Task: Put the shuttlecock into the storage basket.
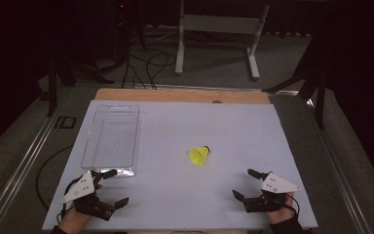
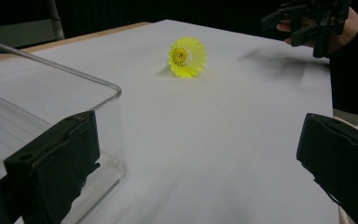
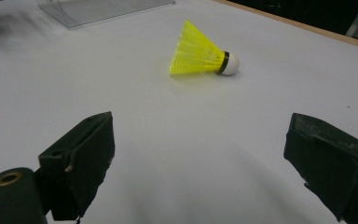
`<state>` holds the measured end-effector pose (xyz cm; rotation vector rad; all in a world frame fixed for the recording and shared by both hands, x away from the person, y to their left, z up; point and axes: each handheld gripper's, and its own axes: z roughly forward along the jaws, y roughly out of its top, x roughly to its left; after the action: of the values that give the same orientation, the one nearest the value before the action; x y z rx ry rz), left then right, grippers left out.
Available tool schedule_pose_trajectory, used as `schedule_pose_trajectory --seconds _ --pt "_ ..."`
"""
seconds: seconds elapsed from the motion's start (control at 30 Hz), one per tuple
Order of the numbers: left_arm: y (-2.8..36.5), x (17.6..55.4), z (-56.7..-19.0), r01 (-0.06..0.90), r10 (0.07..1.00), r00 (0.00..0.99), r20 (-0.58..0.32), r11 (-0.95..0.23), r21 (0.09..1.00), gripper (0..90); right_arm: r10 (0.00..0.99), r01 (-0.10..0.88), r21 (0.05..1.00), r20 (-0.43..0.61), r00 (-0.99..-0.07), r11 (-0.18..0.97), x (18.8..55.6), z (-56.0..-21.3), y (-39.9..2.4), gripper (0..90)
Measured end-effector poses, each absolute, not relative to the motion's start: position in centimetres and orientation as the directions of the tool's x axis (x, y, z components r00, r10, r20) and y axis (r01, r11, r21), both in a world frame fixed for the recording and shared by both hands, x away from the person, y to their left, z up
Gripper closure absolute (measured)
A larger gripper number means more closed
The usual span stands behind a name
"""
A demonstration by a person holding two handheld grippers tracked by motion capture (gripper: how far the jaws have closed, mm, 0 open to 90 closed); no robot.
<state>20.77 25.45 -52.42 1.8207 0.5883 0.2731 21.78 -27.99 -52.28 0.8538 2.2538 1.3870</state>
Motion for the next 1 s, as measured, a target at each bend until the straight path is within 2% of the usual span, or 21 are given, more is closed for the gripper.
schedule_pose_trajectory --seconds 0.63,1.0 --pt "25.6 20.7 -52.2 0.269 0.520 0.848 -0.105 -0.251 0.930 0.1 0.674 0.316 0.888 0.011 -0.739 0.333 21.7 -52.1 -28.1 8.7" --pt "25.2 20.8 -50.4 0.259 0.507 0.857 -0.085 -0.283 0.923 0.1 0.686 0.312 0.898 0.015 -0.728 0.311 21.6 -51.8 -28.4 8.7"
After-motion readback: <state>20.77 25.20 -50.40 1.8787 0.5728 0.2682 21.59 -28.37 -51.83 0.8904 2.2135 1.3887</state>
